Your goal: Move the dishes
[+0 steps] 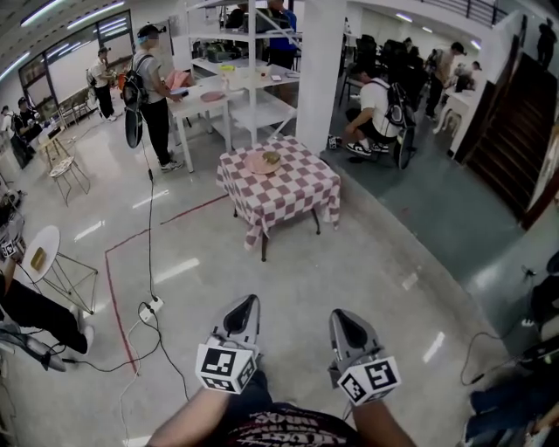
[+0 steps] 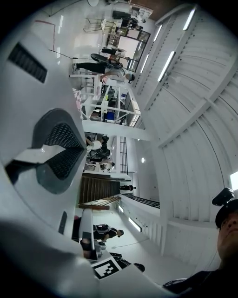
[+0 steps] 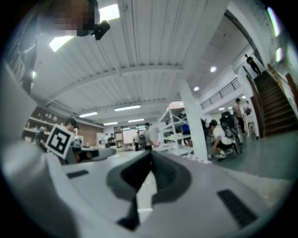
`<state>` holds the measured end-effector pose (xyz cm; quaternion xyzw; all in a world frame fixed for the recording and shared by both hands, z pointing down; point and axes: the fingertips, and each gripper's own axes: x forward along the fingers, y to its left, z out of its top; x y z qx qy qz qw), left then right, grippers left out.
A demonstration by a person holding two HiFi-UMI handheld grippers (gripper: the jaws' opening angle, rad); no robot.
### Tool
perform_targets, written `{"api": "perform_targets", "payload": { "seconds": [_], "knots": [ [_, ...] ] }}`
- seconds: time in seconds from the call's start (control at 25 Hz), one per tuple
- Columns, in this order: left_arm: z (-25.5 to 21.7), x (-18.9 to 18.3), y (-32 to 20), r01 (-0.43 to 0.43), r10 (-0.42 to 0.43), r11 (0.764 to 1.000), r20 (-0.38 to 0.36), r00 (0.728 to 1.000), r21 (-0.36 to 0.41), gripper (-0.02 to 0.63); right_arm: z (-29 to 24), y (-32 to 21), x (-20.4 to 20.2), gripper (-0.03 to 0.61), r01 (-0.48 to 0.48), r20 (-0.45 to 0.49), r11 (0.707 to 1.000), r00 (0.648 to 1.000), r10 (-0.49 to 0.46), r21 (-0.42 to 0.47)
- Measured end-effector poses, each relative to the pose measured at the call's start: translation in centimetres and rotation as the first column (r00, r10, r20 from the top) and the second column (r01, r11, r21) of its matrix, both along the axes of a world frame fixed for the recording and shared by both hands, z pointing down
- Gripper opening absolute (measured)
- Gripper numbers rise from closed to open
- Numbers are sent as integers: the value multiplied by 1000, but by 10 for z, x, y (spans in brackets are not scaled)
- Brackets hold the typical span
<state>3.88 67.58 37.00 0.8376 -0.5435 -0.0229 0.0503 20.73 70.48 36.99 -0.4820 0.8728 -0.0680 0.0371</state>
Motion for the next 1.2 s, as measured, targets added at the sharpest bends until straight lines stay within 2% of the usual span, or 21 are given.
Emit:
{"api": "perform_targets", "payload": {
  "seconds": [0.28, 0.68, 1.2],
  "knots": [
    [2, 7, -56, -60, 60, 998, -7, 998, 3, 25, -3, -46, -11, 34, -9, -9, 1000, 1000, 9, -1],
    [19, -20, -140, -68, 68, 997, 11, 998, -47, 25, 14, -124, -46, 34, 12, -6, 999, 1000, -12, -47],
    [8, -34, -205, -132, 132, 991, 0, 991, -37, 25, -1, -190, -75, 34, -24, -25, 999, 999, 23, -39]
  ]
}}
